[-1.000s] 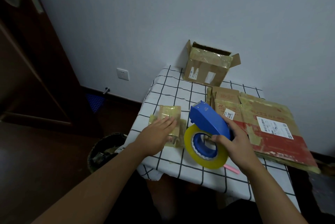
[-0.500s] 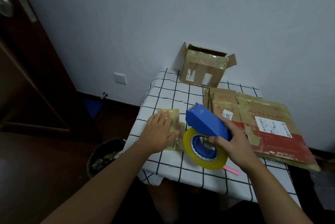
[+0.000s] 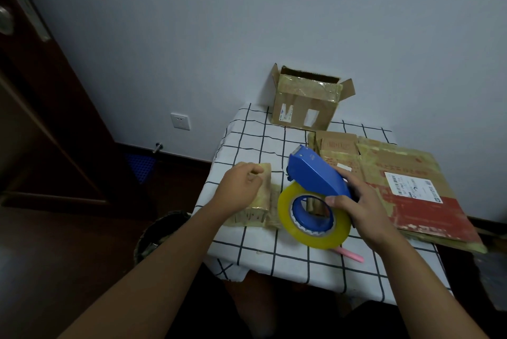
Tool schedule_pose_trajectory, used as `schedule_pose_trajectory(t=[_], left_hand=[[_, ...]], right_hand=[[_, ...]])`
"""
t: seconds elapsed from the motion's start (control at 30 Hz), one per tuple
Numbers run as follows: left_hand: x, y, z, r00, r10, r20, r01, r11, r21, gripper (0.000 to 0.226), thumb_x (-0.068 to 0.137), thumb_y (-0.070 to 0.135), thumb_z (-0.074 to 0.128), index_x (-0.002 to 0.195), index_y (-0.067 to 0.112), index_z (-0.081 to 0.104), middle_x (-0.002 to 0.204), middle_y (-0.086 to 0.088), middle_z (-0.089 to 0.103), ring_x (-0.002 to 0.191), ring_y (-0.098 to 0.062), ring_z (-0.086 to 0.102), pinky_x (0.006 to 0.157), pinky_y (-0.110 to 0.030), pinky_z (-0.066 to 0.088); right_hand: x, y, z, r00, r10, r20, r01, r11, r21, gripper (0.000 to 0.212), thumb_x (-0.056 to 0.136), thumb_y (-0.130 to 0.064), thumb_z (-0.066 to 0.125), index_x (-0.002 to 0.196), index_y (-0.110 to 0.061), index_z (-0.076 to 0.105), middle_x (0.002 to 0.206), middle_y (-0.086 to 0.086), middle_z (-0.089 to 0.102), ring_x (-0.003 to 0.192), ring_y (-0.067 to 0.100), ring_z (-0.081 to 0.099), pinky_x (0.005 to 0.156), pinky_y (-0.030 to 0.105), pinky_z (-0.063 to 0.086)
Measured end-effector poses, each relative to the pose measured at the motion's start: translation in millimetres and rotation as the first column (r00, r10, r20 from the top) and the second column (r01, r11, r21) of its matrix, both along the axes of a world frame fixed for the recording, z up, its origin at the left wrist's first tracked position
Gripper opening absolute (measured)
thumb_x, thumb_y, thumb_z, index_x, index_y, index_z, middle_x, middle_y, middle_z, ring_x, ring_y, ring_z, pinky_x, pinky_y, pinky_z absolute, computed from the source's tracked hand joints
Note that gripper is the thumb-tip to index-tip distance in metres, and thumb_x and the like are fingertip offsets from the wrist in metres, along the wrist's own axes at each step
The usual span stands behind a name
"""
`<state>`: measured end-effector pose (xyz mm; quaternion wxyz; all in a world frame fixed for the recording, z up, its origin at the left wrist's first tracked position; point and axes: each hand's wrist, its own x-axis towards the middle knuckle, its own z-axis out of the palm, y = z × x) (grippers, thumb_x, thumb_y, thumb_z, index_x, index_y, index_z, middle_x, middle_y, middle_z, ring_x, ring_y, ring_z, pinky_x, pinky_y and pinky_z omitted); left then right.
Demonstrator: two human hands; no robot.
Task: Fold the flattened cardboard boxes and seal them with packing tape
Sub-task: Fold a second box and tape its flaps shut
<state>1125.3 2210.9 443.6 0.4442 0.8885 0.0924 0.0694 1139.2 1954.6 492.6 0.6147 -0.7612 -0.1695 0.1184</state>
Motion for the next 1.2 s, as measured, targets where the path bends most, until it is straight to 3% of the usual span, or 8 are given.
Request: schedule_pose_trajectory(t=[0.1,0.23,0.37,0.47,0.67,0.83,1.0,1.2], left_hand=[[-2.1,-7.8,23.1,0.997,-0.017,-0.070,-0.006,0.952,-0.306,0.028,0.097,0.041,0.051,0.093,0.021,0.069,0.088,0.003,0.069,0.077,-0.010,0.060,0.069,-0.030,0.050],[-4.8,-16.0,42.1,0.971,-0.161,-0.179,0.043,0.846,-0.532,0.058,0.091,0.067,0.045,0.107,0.018,0.072,0.092,0.003,0.074,0.079,-0.010,0.066,0.071,-0.026,0.050],[-11.8,-17.4,51.0,0.967,-0.219,-0.133,0.090,0.776,-0.625,0.042,0.096,0.047,0.051,0.115,0.014,0.069,0.106,-0.008,0.070,0.085,-0.016,0.061,0.073,-0.026,0.050],[-16.5,-16.3,54.9,0.958,-0.258,-0.127,0.088,0.683,-0.726,0.031,0.099,0.030,0.051,0.116,0.008,0.066,0.099,-0.009,0.067,0.080,-0.016,0.057,0.070,-0.025,0.049],[-18.9,-8.9,60.5,0.957,-0.207,-0.202,-0.064,0.530,-0.845,0.035,0.101,0.031,0.047,0.106,0.003,0.068,0.093,-0.012,0.070,0.072,-0.018,0.062,0.065,-0.029,0.051],[-21.0,-5.4,58.8,0.940,-0.237,-0.246,-0.062,0.589,-0.806,0.027,0.098,0.022,0.057,0.114,0.003,0.067,0.095,-0.012,0.068,0.073,-0.016,0.063,0.068,-0.027,0.055],[-19.5,-2.7,57.2,0.941,-0.158,-0.298,-0.131,0.643,-0.755,0.015,0.095,0.012,0.058,0.101,0.002,0.068,0.080,-0.009,0.070,0.064,-0.014,0.065,0.065,-0.027,0.055],[-17.5,-2.0,60.2,0.960,-0.057,-0.275,-0.113,0.818,-0.565,0.016,0.097,0.014,0.058,0.093,0.003,0.068,0.073,-0.009,0.069,0.062,-0.011,0.064,0.064,-0.025,0.057]], right_hand=[[0.4,-2.3,1.6,1.000,0.020,0.015,-0.020,1.000,-0.001,0.066,0.055,-0.044,0.070,0.121,-0.042,0.059,0.106,-0.011,0.069,0.092,0.012,0.068,0.071,0.021,0.054],[-1.7,-1.7,8.9,0.995,0.083,0.050,-0.081,0.996,-0.032,0.057,0.055,-0.043,0.069,0.109,-0.059,0.062,0.103,-0.021,0.067,0.094,0.009,0.066,0.074,0.021,0.055],[-4.5,-0.2,12.6,0.990,0.120,0.074,-0.116,0.991,-0.059,0.055,0.054,-0.043,0.068,0.103,-0.068,0.061,0.104,-0.026,0.066,0.096,0.006,0.066,0.075,0.020,0.055],[-4.4,0.3,11.8,0.987,0.132,0.087,-0.126,0.989,-0.073,0.055,0.054,-0.044,0.068,0.103,-0.068,0.060,0.105,-0.026,0.065,0.096,0.007,0.066,0.076,0.020,0.055],[-1.4,2.0,10.0,0.984,0.142,0.109,-0.128,0.984,-0.126,0.058,0.056,-0.047,0.069,0.110,-0.064,0.057,0.108,-0.024,0.063,0.098,0.005,0.063,0.077,0.017,0.053],[-0.1,4.4,8.4,0.983,0.148,0.106,-0.131,0.979,-0.155,0.064,0.057,-0.048,0.069,0.120,-0.049,0.054,0.108,-0.027,0.060,0.099,0.002,0.061,0.075,0.014,0.050],[2.9,2.9,7.2,0.977,0.186,0.101,-0.164,0.967,-0.197,0.069,0.059,-0.049,0.069,0.126,-0.045,0.053,0.113,-0.026,0.058,0.103,0.003,0.060,0.077,0.019,0.052],[4.9,6.7,11.1,0.962,0.251,0.106,-0.203,0.919,-0.338,0.066,0.061,-0.058,0.074,0.121,-0.048,0.049,0.107,-0.023,0.060,0.095,0.001,0.063,0.070,0.018,0.053]])
